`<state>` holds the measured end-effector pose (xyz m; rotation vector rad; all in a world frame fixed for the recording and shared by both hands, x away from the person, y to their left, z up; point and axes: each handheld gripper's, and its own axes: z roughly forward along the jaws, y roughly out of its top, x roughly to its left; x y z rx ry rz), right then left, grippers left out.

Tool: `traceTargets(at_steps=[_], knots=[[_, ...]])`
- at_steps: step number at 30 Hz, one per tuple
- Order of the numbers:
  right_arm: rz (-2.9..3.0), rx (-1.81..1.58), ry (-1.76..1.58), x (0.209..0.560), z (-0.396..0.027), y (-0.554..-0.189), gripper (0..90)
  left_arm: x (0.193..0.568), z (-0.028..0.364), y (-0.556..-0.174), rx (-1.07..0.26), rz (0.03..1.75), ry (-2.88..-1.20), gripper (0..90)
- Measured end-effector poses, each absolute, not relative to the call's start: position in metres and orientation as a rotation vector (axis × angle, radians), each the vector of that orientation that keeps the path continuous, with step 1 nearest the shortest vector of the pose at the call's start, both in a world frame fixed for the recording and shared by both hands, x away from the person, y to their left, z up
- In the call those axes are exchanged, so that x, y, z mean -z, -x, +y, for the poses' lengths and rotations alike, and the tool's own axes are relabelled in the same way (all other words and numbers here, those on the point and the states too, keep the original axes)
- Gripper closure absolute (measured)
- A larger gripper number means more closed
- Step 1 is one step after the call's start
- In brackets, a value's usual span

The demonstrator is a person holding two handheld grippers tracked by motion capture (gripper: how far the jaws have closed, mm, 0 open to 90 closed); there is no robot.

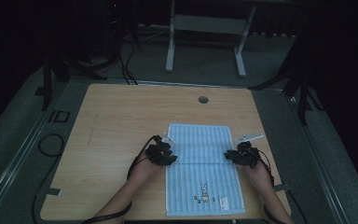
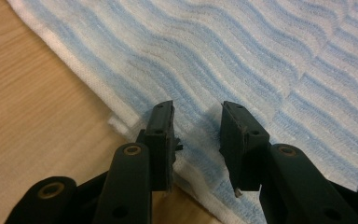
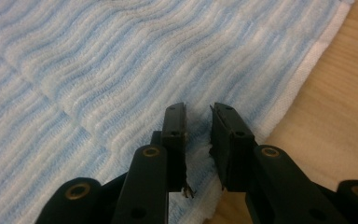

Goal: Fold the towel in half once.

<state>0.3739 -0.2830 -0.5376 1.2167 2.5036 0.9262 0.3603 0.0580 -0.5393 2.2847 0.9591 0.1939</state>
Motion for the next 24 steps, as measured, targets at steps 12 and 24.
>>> traceTargets(at_steps=[12, 24], knots=[[2.498, -0.950, -1.241, 0.538, -0.282, -0.383, 73.5, 0.540, 0.060, -0.372, -0.211, 0.979, -2.280, 65.3], [2.426, -0.990, -1.229, 0.502, -0.286, -0.397, 62.1, 0.519, 0.065, -0.380, -0.242, 1.007, -2.192, 53.9]])
